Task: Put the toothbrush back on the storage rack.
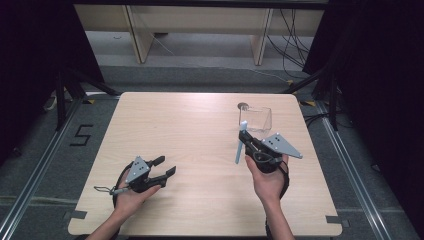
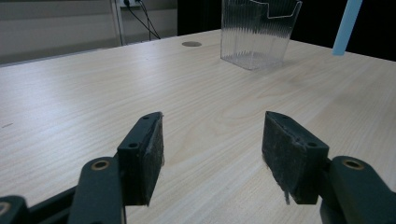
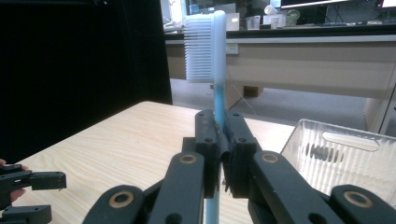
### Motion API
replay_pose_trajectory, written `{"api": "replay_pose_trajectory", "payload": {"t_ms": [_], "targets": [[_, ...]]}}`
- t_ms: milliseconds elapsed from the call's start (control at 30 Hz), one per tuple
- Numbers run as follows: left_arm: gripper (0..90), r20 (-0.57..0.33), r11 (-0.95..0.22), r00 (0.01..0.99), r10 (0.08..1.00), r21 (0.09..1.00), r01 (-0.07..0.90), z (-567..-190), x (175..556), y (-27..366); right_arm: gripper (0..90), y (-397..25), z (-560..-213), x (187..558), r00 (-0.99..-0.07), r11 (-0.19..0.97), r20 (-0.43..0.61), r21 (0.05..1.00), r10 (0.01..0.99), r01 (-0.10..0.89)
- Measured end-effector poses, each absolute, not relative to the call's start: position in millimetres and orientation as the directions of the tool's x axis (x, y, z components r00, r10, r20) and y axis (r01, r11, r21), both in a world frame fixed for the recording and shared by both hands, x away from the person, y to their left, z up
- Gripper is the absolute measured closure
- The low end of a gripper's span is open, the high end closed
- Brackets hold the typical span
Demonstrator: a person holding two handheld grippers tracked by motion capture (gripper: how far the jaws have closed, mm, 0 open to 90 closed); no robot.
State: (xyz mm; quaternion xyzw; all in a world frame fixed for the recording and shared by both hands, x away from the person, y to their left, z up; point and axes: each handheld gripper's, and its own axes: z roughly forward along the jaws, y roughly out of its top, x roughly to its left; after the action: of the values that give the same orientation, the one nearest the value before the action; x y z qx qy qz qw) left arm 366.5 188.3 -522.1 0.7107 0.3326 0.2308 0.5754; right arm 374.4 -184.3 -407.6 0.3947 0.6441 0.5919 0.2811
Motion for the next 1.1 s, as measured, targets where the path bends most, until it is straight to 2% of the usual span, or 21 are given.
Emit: {"api": "replay_pose_trajectory", "payload": {"t_ms": [933,967,1100], "targets": [[38.3,-0.035,-0.123,0.654,0.756,0.973,0.194,-522,365,186,86.0,-207,-392,387,-0.478,-0.013,0.089,0.987,0.874,0.161],[38.3,-0.035,-0.123,0.654,0.756,0.973,0.194,-522,365,186,86.1,-210,-391,388,-0.473,0.015,0.056,0.989,0.879,0.145],[38.2,-0.039,-0.118,0.653,0.757,0.974,0.195,-522,365,187,86.1,-213,-390,390,-0.465,-0.019,0.090,0.988,0.880,0.155]]}}
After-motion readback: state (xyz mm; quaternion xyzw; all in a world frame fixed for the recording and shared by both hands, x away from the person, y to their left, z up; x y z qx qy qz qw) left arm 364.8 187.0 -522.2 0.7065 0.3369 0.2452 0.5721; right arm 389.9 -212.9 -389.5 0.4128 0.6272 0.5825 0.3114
